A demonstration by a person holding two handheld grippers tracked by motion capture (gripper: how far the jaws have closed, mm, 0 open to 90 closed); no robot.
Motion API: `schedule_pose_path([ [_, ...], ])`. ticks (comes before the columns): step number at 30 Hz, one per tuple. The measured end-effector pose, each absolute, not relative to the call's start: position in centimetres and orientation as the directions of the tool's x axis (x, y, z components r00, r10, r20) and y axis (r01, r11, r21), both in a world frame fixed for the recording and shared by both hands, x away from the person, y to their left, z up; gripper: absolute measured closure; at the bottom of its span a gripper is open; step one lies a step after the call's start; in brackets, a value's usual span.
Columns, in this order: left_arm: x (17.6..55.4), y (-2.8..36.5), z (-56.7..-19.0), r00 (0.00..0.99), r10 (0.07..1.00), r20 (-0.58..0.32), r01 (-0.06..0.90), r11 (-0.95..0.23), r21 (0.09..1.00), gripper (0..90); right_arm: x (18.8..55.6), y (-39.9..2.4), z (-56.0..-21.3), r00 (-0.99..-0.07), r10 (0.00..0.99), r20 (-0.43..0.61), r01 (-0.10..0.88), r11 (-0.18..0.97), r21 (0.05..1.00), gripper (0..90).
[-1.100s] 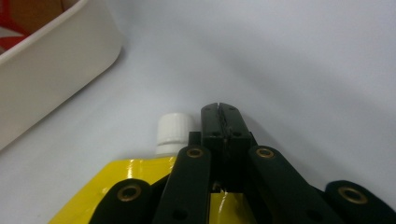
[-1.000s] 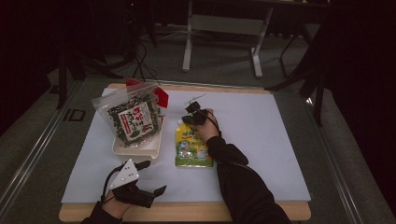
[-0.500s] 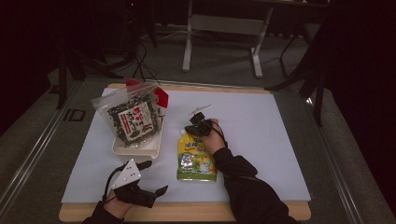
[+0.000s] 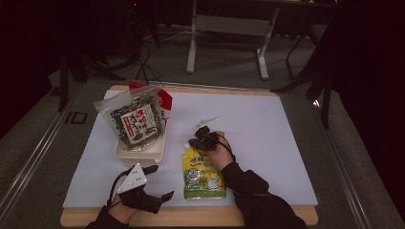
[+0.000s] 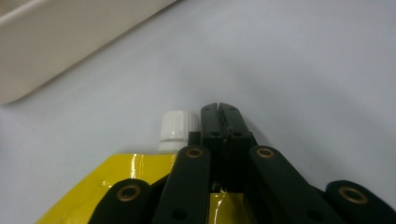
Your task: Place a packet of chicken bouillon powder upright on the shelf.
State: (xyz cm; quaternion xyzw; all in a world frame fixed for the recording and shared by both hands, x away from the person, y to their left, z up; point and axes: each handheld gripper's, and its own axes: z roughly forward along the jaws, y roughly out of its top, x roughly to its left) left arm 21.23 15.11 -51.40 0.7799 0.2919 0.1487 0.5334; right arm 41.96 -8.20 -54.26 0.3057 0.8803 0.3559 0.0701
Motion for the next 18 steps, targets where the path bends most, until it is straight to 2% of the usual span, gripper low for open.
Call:
schedule_pose_path([
  [2,21.2,15.1,-51.4,0.786,0.613,-0.076,0.296,-0.265,0.918,1.7,42.0,-8.2,-54.3,-0.803,0.588,0.094,0.488,0.560,0.670,89.0],
  [6,21.2,15.1,-51.4,0.788,0.612,-0.074,0.292,-0.264,0.919,1.8,41.8,-8.7,-53.2,-0.811,0.578,0.091,0.472,0.555,0.685,84.5],
  [7,21.3,15.1,-51.4,0.788,0.611,-0.077,0.292,-0.260,0.920,1.7,41.3,-9.1,-52.4,-0.819,0.567,0.086,0.457,0.555,0.695,81.0],
  [9,21.3,15.1,-51.4,0.789,0.611,-0.074,0.291,-0.264,0.919,1.8,41.1,-9.3,-51.9,-0.824,0.560,0.083,0.449,0.558,0.698,80.4],
  [18,21.3,14.8,-51.5,0.792,0.607,-0.069,0.288,-0.270,0.919,1.7,38.9,-13.6,-48.2,-0.854,0.521,0.014,0.376,0.597,0.709,72.3],
])
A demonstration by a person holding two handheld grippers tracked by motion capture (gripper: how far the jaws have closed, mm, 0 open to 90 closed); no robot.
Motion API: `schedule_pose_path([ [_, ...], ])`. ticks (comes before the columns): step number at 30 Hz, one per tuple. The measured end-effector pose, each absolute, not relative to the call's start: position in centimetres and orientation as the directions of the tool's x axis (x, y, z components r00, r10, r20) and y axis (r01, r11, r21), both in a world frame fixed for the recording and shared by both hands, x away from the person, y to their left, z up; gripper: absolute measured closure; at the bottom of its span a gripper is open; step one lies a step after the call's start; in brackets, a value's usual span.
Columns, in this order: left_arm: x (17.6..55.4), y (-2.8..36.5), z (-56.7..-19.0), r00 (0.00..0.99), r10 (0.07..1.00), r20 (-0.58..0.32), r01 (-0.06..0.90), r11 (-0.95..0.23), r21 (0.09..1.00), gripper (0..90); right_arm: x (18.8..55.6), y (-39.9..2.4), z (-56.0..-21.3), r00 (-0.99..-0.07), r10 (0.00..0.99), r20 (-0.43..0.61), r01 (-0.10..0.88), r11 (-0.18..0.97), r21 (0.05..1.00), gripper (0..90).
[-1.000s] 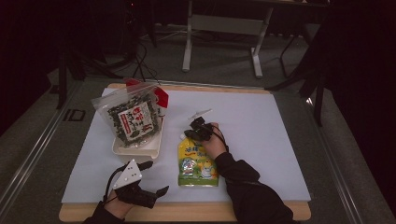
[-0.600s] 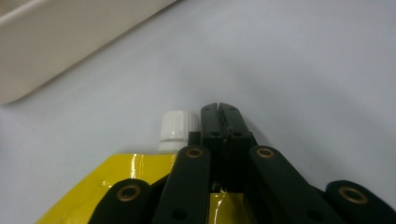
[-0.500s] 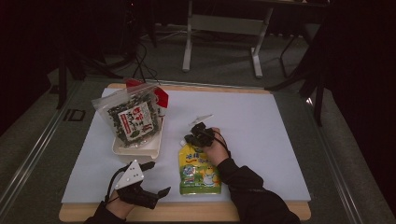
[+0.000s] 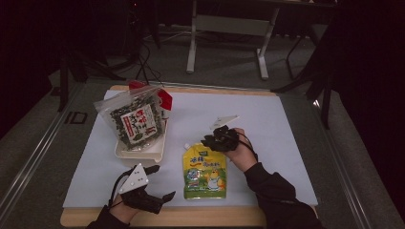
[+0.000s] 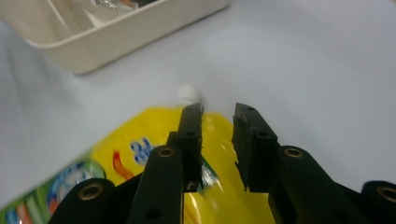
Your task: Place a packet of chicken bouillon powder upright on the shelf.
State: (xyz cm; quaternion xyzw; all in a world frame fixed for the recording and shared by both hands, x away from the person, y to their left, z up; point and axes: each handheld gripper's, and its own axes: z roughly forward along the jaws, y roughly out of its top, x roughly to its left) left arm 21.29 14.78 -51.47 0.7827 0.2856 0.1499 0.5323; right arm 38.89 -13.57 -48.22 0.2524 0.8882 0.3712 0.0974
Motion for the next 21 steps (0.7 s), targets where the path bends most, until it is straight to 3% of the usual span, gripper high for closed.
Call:
schedule_pose_path([
  [9,21.4,14.8,-51.5,0.791,0.608,-0.075,0.290,-0.265,0.920,1.8,38.3,-17.8,-47.4,-0.838,0.546,-0.006,0.386,0.600,0.701,63.1],
  [21,21.6,14.7,-51.8,0.791,0.608,-0.076,0.296,-0.271,0.916,1.8,39.8,-19.4,-50.2,-0.803,0.595,0.028,0.457,0.587,0.668,55.5],
])
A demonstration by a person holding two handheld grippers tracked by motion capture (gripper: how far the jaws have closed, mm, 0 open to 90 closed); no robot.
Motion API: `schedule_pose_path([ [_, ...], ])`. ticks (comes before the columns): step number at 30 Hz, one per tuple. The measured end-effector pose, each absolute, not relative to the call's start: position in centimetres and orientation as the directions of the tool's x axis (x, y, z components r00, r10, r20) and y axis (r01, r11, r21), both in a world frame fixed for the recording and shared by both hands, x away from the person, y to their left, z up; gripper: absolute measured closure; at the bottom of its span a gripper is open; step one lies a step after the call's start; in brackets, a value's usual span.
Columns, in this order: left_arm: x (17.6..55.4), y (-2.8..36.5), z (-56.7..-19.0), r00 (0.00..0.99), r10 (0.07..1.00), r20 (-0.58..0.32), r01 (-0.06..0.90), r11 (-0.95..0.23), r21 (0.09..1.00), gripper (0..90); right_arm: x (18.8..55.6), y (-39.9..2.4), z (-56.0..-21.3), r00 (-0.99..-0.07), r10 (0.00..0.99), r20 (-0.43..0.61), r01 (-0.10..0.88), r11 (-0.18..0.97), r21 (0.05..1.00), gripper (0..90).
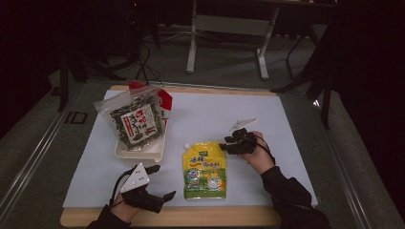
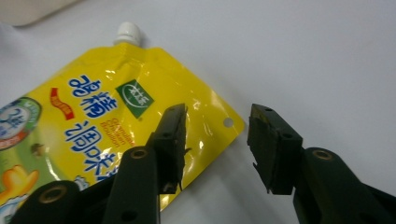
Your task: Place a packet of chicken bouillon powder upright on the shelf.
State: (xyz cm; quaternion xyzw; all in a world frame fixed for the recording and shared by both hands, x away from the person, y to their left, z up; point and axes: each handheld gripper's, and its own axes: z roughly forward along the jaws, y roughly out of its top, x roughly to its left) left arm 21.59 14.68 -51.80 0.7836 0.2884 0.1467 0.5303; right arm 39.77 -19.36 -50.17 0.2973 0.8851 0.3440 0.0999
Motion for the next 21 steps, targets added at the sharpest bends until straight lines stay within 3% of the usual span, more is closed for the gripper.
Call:
schedule_pose_path([
  [13,21.6,14.6,-52.0,0.794,0.603,-0.075,0.298,-0.280,0.913,1.8,41.4,-17.7,-52.8,-0.811,0.584,0.019,0.479,0.646,0.595,40.8],
  [21,21.6,14.5,-52.0,0.796,0.601,-0.073,0.298,-0.284,0.912,1.7,41.7,-17.1,-53.4,-0.818,0.575,-0.010,0.475,0.686,0.552,40.0],
])
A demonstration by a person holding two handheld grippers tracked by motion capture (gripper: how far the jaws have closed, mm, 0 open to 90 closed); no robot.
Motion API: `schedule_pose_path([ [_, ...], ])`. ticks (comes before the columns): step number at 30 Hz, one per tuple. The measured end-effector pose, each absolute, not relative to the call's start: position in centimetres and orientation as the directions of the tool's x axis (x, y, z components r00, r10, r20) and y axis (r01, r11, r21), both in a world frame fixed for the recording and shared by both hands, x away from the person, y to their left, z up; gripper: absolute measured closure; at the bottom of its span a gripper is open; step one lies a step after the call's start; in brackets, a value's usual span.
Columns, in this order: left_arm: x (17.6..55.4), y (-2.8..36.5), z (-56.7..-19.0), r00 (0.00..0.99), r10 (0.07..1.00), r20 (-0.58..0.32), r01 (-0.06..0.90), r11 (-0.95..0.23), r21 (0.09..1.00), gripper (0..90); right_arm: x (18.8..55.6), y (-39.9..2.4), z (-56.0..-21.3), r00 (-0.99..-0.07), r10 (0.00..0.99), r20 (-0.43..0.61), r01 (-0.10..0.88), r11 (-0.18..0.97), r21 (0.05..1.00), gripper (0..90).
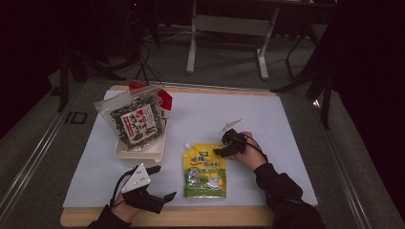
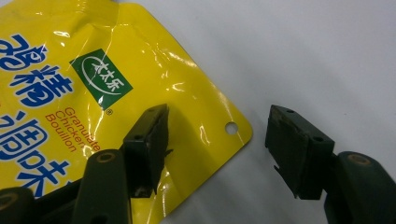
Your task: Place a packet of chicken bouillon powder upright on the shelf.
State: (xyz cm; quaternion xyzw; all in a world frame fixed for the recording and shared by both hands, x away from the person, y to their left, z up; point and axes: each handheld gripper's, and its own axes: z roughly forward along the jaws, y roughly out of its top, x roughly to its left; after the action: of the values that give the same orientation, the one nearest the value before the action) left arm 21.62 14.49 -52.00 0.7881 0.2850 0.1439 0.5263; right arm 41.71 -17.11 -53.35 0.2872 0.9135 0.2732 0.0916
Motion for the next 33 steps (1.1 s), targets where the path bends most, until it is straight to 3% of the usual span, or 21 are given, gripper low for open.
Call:
schedule_pose_path([
  [6,21.6,14.4,-52.1,0.799,0.596,-0.075,0.299,-0.287,0.910,1.7,41.3,-16.7,-53.1,-0.824,0.567,-0.005,0.478,0.699,0.533,52.8],
  [7,21.7,14.4,-52.1,0.800,0.596,-0.072,0.299,-0.291,0.909,1.7,41.2,-16.7,-53.0,-0.822,0.569,-0.004,0.480,0.697,0.533,58.8],
  [8,21.7,14.3,-52.1,0.800,0.596,-0.071,0.298,-0.292,0.909,1.7,41.1,-16.7,-52.9,-0.832,0.555,-0.001,0.468,0.702,0.537,75.9],
  [10,21.6,14.3,-52.1,0.802,0.593,-0.072,0.298,-0.293,0.909,1.7,40.7,-16.5,-53.0,-0.837,0.547,0.007,0.463,0.702,0.541,87.5],
  [15,21.7,14.3,-52.1,0.802,0.593,-0.073,0.298,-0.290,0.910,1.7,40.4,-16.0,-53.0,-0.846,0.534,0.005,0.454,0.714,0.533,89.8],
  [16,21.7,14.3,-52.1,0.802,0.593,-0.073,0.298,-0.290,0.909,1.7,40.5,-16.1,-52.9,-0.843,0.537,0.018,0.464,0.711,0.529,83.7],
  [17,21.7,14.3,-52.1,0.802,0.593,-0.073,0.297,-0.291,0.909,1.7,40.6,-16.1,-52.9,-0.848,0.527,0.054,0.472,0.705,0.530,66.8],
  [18,21.6,14.3,-52.1,0.802,0.593,-0.073,0.298,-0.291,0.909,1.7,40.5,-15.9,-52.9,-0.845,0.533,0.030,0.465,0.708,0.531,55.8],
  [22,21.7,14.3,-52.1,0.802,0.593,-0.073,0.297,-0.291,0.909,1.7,41.0,-16.0,-53.0,-0.839,0.542,-0.036,0.447,0.727,0.521,34.9],
  [24,21.7,14.3,-52.1,0.803,0.592,-0.072,0.297,-0.292,0.909,1.7,41.2,-16.1,-53.1,-0.847,0.529,-0.039,0.434,0.734,0.522,32.9],
  [27,21.7,14.3,-52.1,0.803,0.591,-0.072,0.298,-0.294,0.908,1.7,41.3,-16.0,-53.2,-0.873,0.487,-0.034,0.409,0.766,0.496,22.9],
  [33,21.7,14.2,-52.2,0.807,0.587,-0.065,0.294,-0.304,0.906,1.7,41.6,-15.9,-53.2,-0.870,0.493,-0.004,0.431,0.765,0.478,24.6],
])
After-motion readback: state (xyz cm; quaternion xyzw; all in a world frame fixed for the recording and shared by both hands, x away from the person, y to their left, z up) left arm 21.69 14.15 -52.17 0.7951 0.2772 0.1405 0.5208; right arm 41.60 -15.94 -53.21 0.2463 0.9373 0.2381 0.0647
